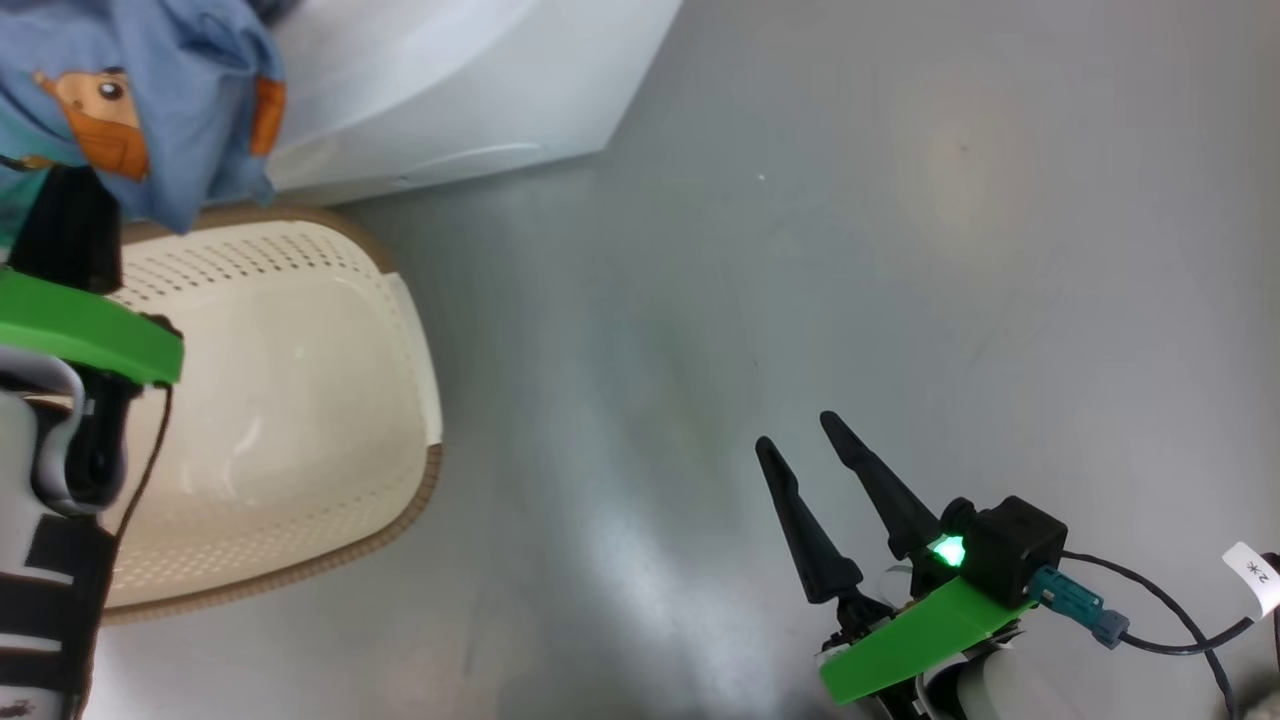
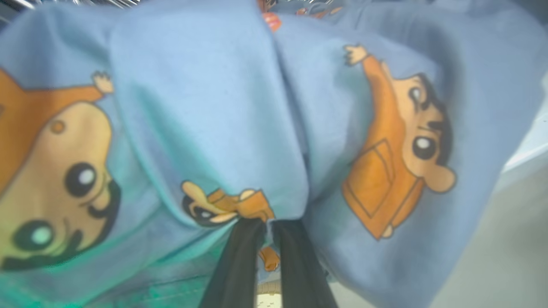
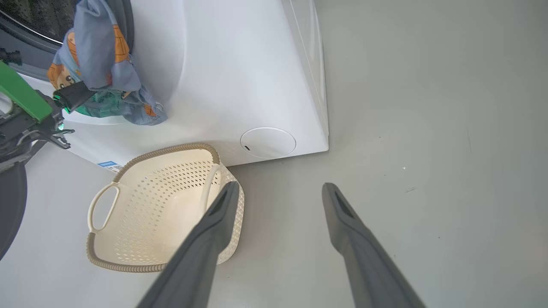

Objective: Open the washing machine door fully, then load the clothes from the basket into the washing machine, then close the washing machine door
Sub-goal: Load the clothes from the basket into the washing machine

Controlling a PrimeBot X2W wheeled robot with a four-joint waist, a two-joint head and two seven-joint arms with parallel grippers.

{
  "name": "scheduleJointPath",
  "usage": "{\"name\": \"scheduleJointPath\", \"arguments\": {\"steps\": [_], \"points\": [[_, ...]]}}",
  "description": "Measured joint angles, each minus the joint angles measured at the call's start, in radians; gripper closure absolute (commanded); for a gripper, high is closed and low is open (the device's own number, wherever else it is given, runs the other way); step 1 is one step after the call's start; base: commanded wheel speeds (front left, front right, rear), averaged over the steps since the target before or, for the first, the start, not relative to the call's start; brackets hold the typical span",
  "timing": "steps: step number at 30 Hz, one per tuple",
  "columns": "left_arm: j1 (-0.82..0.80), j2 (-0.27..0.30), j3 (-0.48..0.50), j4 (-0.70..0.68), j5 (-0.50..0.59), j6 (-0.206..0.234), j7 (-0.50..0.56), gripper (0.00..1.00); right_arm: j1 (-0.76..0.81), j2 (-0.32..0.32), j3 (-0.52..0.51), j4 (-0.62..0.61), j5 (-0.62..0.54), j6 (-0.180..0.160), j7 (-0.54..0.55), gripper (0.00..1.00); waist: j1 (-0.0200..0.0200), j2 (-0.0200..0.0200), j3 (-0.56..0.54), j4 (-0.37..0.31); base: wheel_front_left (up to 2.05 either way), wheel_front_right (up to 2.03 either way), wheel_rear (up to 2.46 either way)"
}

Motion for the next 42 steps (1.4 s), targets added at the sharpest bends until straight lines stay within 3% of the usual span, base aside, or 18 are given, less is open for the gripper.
{"name": "scheduleJointPath", "arguments": {"steps": [14, 42], "points": [[-0.004, 0.023, -0.001, -0.129, 0.028, 0.001, -0.019, 1.0, -0.003, 0.0, -0.003, 0.031, 0.0, 0.0, 0.0, 0.0, 0.0, 0.0, -0.072, 0.047, 0.0, 0.0, 0.0], [-0.34, 0.173, -0.012, -0.136, 0.071, 0.002, 0.145, 1.0, -0.003, 0.0, 0.061, -0.027, 0.049, 0.0, 0.0, 0.0, 0.0001, 0.0, 0.079, -0.057, 0.0, 0.0, 0.0]]}}
